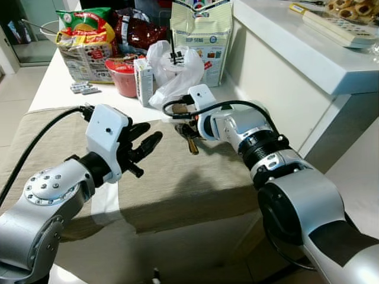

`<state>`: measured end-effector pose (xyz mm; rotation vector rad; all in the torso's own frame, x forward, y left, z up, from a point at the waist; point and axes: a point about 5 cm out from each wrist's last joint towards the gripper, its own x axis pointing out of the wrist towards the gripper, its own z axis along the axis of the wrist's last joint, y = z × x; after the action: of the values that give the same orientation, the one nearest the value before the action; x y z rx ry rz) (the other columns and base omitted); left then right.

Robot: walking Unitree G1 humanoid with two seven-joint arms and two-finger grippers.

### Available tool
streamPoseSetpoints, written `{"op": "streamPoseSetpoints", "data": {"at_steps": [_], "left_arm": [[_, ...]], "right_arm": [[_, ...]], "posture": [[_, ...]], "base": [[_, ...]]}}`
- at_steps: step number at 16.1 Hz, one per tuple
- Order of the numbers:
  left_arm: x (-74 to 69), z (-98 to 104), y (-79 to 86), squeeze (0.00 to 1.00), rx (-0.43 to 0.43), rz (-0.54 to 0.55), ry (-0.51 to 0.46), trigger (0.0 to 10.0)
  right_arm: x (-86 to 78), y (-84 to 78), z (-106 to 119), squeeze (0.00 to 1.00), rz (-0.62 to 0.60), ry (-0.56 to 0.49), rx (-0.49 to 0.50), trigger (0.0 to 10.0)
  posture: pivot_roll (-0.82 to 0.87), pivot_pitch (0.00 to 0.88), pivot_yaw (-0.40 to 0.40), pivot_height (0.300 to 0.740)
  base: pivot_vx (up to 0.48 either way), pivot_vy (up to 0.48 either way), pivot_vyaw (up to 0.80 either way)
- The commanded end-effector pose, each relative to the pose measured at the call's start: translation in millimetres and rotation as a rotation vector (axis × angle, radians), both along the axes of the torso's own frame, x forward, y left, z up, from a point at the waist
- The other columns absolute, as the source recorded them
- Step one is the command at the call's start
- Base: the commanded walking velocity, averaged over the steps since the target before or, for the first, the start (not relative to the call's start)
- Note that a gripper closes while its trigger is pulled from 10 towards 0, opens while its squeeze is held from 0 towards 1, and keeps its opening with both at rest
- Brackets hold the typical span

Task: Setting the table

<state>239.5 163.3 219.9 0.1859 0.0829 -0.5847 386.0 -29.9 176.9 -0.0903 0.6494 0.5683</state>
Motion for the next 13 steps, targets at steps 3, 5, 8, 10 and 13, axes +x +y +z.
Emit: {"op": "streamPoseSetpoints", "data": {"at_steps": [3,5,8,10,13], "left_arm": [[-0.7,2.7,-2.5,0.00,0.003,-0.015,-0.012,10.0],[-1.0,2.6,-2.4,0.00,0.001,-0.013,-0.011,10.0],[-1.2,2.6,-2.0,0.00,0.001,-0.012,-0.009,10.0],[-1.4,3.5,-0.5,0.00,0.005,-0.012,-0.009,10.0],[-1.9,3.8,0.5,0.00,0.010,-0.012,-0.006,10.0]], "right_arm": [[-13.8,-5.7,-31.5,0.00,-0.063,0.201,0.002,10.0],[-14.2,-5.2,-30.0,0.00,-0.136,0.252,0.064,10.0],[-8.8,-3.2,-26.0,0.00,-0.142,0.135,0.008,10.0],[-9.6,-0.5,-27.6,0.00,-0.125,0.097,-0.057,10.0],[-12.0,4.1,-28.3,0.00,-0.123,0.104,-0.077,10.0]], "posture": [[-0.09,0.011,-0.048,0.740],[-0.09,0.014,-0.052,0.740],[-0.09,0.019,-0.048,0.740],[-0.08,0.028,-0.043,0.740],[-0.08,0.032,-0.035,0.740]], "base": [[0.000,0.000,0.00],[0.000,0.000,0.00],[0.000,0.000,0.00],[0.000,0.000,0.00],[0.000,0.000,0.00]]}}
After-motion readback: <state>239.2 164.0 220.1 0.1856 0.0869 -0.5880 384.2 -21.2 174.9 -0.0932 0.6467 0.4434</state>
